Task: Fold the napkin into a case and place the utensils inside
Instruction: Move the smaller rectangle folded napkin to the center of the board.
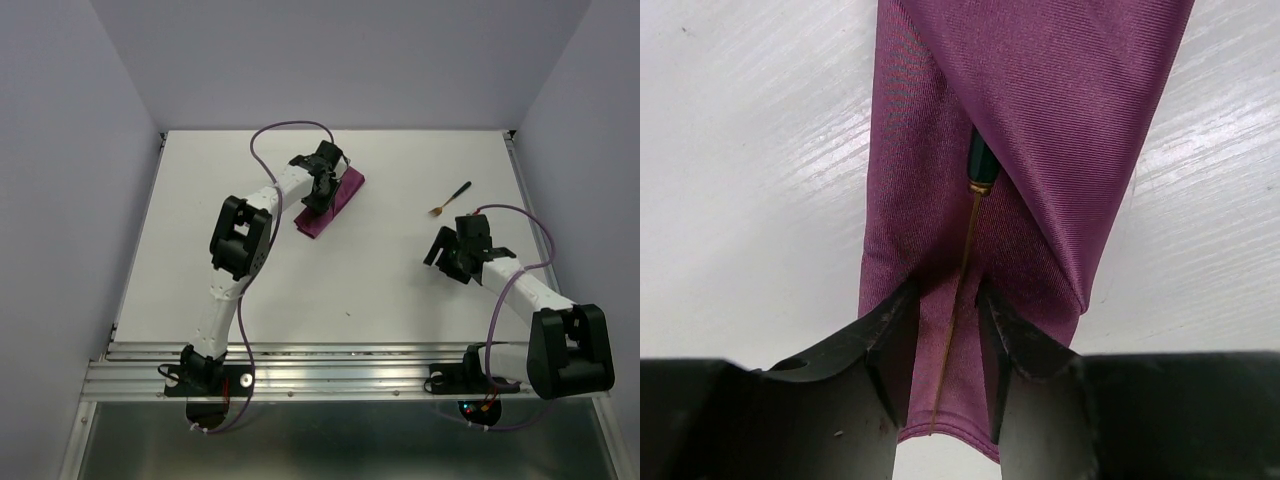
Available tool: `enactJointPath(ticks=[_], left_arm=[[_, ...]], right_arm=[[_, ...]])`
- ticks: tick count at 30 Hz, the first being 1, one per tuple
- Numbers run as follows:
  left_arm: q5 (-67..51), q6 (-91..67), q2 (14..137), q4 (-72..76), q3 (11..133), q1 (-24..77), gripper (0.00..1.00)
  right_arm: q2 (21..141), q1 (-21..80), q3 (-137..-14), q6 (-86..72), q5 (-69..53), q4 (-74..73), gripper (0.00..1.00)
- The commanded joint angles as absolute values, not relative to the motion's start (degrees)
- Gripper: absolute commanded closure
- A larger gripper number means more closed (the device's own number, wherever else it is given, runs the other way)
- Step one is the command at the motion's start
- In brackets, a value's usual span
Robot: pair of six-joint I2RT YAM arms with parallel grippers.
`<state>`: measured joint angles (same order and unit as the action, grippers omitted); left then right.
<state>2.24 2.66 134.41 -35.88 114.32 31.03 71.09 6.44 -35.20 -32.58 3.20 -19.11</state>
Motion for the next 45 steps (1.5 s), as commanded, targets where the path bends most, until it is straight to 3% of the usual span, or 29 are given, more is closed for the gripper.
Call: enactJointPath(ticks=[1,7,12,17,20,26,32,35,37,38,45], left_arm=[[2.64,1.15,128.69,-35.60,115.14,30.67,0.59],[2.37,-3.60,122.36,-32.61,110.14,28.57,0.59],[4.21,-6.59,116.55,-28.23,100.40,27.86,0.62],[6.06,-10.36,109.88,-24.79,92.65,26.64,0.63],[5.63,-14.49,106.88,-23.73,87.74,22.96,0.63],[3.16,-19.59,95.39,-19.17,75.09,19.34,0.64],[5.01,-20.30,88.60,-18.90,70.14,18.02,0.63],[5.36,-20.21,87.45,-18.98,68.65,17.67,0.63],[5.10,-20.13,87.10,-18.90,68.29,17.49,0.63],[4.75,-20.21,87.10,-18.98,68.29,17.49,0.64],[0.89,-19.69,86.66,-18.99,67.15,17.58,0.63]], right_arm=[[69.79,6.50,-35.86,-32.08,3.60,-19.34,0.24],[69.43,6.50,-36.74,-32.25,0.80,-18.38,0.25],[72.76,12.73,-37.79,-36.99,-3.95,-12.59,0.27],[83.21,27.30,-46.20,-42.18,-4.65,-4.50,0.34],[96.89,32.51,-55.61,-43.42,-6.33,-0.71,0.36],[110.20,34.54,-67.31,-48.15,-5.63,5.09,0.35],[118.99,35.59,-74.79,-51.85,-4.31,7.21,0.37],[121.89,35.60,-76.99,-52.91,-4.74,7.38,0.44],[122.87,36.12,-77.95,-53.09,-4.92,7.38,0.56],[123.22,36.12,-78.05,-53.17,-5.01,7.21,0.68],[118.14,36.12,-72.26,-51.34,-3.26,7.56,0.98]])
